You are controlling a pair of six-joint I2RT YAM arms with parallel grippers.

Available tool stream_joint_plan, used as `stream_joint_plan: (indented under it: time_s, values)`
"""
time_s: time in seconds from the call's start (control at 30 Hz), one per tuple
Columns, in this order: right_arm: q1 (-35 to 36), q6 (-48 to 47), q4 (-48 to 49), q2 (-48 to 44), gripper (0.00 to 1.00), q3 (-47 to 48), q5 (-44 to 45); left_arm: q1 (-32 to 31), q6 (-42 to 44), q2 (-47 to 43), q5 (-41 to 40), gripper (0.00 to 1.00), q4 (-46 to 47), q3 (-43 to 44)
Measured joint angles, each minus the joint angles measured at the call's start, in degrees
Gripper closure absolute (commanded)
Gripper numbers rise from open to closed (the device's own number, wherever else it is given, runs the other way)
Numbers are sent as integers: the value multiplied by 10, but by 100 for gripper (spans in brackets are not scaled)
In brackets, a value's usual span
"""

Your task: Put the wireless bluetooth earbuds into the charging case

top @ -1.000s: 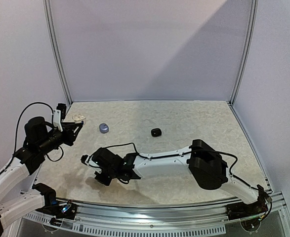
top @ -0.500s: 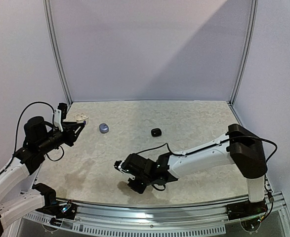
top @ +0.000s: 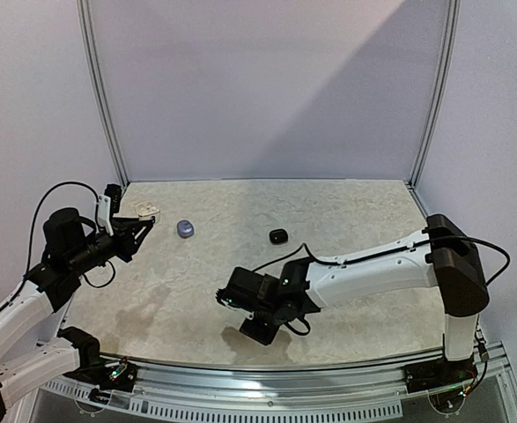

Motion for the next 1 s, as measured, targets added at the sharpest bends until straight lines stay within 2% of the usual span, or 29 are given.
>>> stream_joint_plan:
  time_s: [0.13, 0.27, 0.4, 0.6, 1.0]
  values:
    - [-14, 41, -97, 30, 31, 153, 1, 0, 0, 0, 0, 100, 1, -1]
    - [-36, 130, -198, 72, 29, 315, -7, 0, 2, 0, 0, 100, 3, -1]
    - [-49, 234, -302, 136, 27, 414, -45, 0, 2, 0, 0, 100, 7, -2]
    - [-52, 312, -378, 222, 27, 417, -97, 0, 2, 0, 0, 100, 12, -2]
    - [-52, 303, -407, 253, 50, 414, -136, 0, 5, 0, 2, 100, 12, -4]
